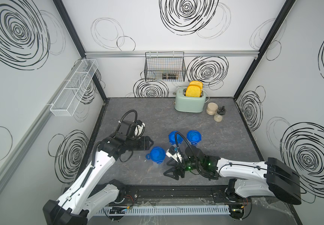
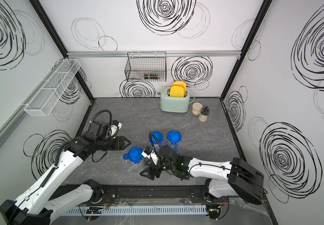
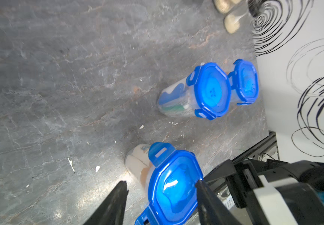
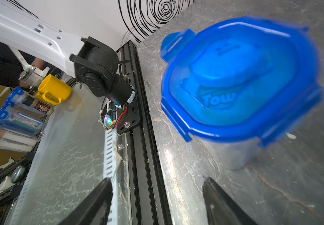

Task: Take out toiletry kits
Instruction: Unfasten the latch on the container.

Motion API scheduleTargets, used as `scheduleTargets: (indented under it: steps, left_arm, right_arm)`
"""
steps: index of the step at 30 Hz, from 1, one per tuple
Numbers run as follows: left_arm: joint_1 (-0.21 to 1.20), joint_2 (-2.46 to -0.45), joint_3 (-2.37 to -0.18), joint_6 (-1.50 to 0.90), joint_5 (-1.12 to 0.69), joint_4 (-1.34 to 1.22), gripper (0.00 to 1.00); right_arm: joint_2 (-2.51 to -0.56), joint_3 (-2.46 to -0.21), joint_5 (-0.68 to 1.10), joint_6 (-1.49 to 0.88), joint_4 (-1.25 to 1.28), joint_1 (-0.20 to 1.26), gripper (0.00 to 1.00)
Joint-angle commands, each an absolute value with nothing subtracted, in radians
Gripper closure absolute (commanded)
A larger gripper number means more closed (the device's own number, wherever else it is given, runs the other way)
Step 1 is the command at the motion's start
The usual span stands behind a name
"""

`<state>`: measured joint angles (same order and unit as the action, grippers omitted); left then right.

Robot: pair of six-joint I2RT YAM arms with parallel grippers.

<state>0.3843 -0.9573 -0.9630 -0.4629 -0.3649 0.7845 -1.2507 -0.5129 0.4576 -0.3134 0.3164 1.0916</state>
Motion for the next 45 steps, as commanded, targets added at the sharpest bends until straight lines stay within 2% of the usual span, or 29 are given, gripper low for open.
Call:
scheduleTargets:
  steps: [1,4,7,10,20,34,45]
  left_arm:
    - [0.397,-0.915,-0.91,-0.529,-0.511,0.658,0.42]
    - [0.461,-0.877,-0.782,-0.683,-0.682,0.393,0.45]
    - [0.518,-0.871,-0.693,-0.793,-0.729,0.189,0.47]
    - [0.544,-0.898,-0.649,-0.824,-0.737,0.122,0.52]
    - [0.525,-0.938,-0.585,-0.801,-0.714,0.17,0.62]
    - [0.469,-0.96,-0.526,-0.781,-0.738,0.207,0.66]
    - [0.463,-0.986,-0.526,-0.747,-0.716,0.264,0.69]
  right_arm:
    - [-1.195,-0.472,0.457,-0.317,0.353,1.06,0.24]
    - [-1.163,-0.441,0.459,-0.33,0.368,1.032,0.25]
    - [-1.144,-0.419,0.472,-0.339,0.375,1.006,0.25]
    - [-1.14,-0.401,0.478,-0.349,0.389,1.002,0.26]
    - [-1.184,-0.397,0.492,-0.397,0.472,1.047,0.27]
    - [-1.228,-0.453,0.43,-0.439,0.518,1.097,0.29]
    - [-1.321,-0.474,0.394,-0.562,0.702,1.132,0.3]
